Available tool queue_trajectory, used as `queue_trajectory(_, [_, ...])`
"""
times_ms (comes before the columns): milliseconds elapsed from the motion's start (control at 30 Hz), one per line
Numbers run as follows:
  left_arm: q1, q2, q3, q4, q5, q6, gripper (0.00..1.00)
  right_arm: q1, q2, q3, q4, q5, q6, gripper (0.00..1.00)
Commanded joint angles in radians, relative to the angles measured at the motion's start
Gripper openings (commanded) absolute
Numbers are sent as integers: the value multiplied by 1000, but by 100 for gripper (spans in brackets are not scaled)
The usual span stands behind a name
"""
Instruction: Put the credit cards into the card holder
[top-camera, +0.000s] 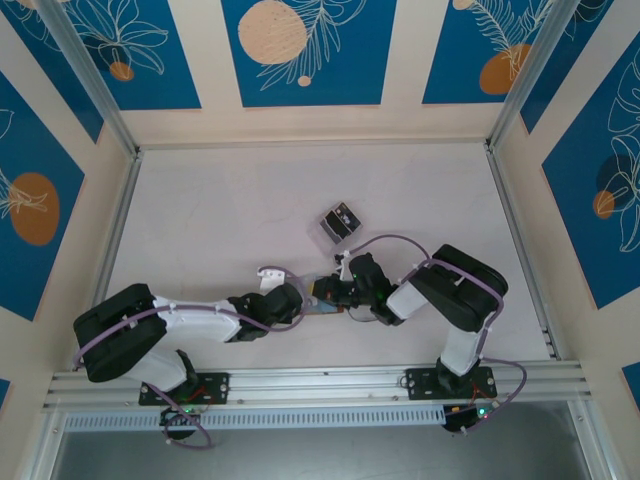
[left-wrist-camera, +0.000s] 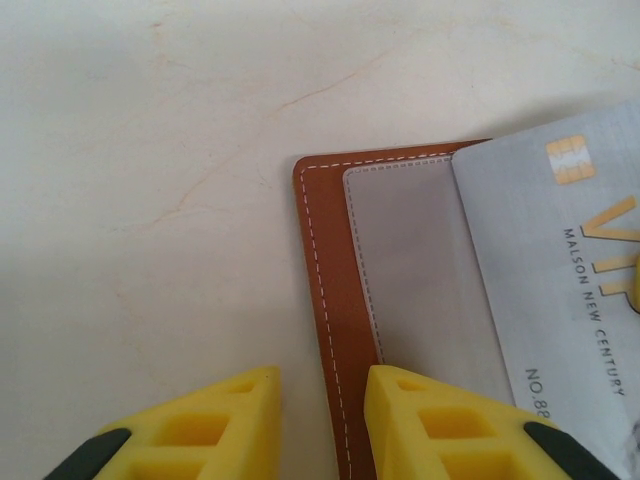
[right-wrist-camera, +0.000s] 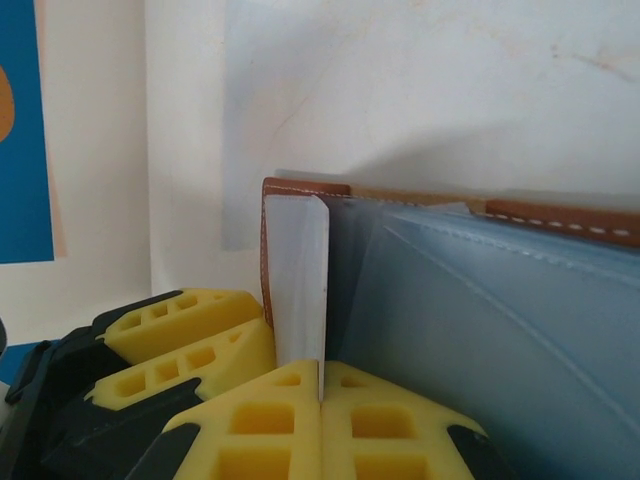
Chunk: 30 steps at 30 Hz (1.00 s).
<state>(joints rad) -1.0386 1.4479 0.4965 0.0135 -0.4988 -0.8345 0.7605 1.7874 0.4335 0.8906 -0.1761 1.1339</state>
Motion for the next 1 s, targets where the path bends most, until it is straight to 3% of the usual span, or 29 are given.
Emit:
queue_trajectory(0, [-3, 43, -15, -65, 127, 2, 28, 22, 21, -42, -353, 22, -10, 0])
queue_trajectory(300, [-3, 63, -6, -56, 133, 3, 28, 21, 67, -12, -401, 16, 28, 0])
queue_trajectory(600, [-3, 58, -7, -58, 130, 3, 28, 25, -11, 7, -557, 79, 35, 0])
queue_trajectory(967, [-5, 59, -4, -58, 131, 8, 28, 34, 24, -14, -523, 93, 76, 0])
